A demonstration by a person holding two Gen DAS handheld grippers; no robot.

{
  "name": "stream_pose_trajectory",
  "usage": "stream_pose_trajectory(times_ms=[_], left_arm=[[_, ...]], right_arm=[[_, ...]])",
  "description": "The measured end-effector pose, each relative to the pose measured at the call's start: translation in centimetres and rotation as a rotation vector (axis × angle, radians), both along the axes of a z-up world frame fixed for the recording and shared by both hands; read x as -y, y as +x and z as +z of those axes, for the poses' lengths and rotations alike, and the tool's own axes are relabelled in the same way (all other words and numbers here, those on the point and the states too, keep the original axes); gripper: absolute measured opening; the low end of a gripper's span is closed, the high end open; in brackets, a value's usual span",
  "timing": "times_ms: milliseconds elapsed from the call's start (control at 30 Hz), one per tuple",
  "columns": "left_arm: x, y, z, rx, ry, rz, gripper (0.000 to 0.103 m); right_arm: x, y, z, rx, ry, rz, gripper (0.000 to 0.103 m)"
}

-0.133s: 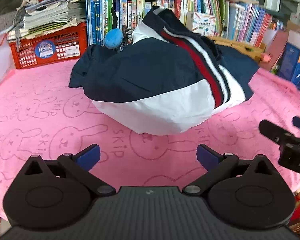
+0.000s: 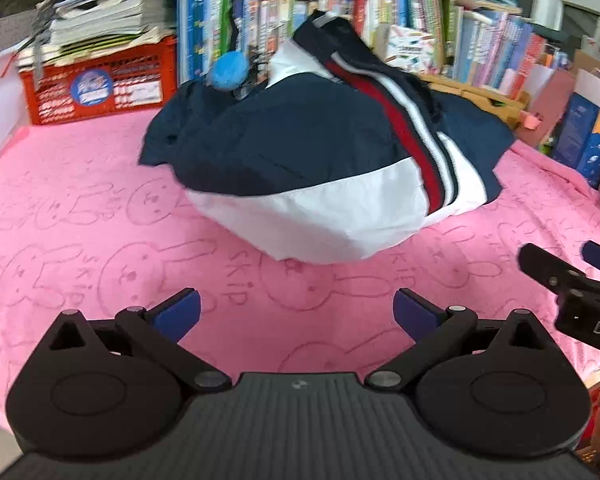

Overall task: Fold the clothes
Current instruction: 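Move both grippers toward the crumpled navy-and-white jacket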

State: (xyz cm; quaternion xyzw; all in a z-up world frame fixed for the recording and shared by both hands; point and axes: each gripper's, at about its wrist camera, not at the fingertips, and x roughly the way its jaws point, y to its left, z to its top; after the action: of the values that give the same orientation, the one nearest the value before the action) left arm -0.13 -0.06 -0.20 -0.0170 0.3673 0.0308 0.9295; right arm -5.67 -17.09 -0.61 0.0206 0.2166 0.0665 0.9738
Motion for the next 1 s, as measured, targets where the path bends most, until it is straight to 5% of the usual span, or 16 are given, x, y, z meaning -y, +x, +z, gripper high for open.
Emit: stream_pose_trajectory(times_ms=[1000], left_arm=[[-2.3, -2.4, -1.3, -0.049, 0.0, 0.069, 0.103]], right_arm=[[-0.9, -1.8, -1.0, -0.017, 0.026, 0.048, 0.103]])
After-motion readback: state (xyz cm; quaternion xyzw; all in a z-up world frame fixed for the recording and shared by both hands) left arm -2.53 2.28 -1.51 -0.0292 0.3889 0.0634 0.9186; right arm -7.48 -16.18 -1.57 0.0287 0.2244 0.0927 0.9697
